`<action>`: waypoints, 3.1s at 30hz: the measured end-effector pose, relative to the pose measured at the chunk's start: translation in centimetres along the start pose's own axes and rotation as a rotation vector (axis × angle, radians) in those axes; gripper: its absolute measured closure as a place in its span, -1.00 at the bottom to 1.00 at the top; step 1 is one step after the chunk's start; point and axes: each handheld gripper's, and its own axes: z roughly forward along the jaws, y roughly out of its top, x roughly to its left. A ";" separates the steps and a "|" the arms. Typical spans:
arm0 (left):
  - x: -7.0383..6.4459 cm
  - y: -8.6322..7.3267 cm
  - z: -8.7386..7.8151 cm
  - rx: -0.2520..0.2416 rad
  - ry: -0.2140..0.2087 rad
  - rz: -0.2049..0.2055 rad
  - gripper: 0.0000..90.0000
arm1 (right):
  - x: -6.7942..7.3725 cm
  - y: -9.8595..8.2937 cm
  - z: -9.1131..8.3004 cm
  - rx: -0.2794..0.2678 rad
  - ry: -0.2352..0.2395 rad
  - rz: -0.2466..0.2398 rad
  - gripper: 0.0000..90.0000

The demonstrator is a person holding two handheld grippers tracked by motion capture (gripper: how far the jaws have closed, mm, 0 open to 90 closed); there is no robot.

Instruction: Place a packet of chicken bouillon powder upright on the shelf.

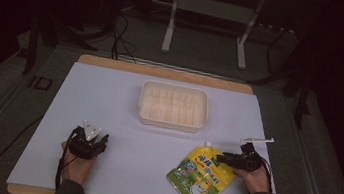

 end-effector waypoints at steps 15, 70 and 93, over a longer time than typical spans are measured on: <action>0.0 0.0 0.0 -0.002 0.007 -0.003 0.16 | -0.3 -0.2 0.3 0.074 0.120 0.001 0.62; -0.1 0.0 0.1 0.002 0.011 -0.003 0.16 | 6.6 9.2 -9.4 -0.040 0.167 -0.231 0.91; 0.0 0.0 0.0 0.001 0.010 -0.006 0.16 | 8.7 11.9 -6.6 0.188 0.103 -0.198 1.00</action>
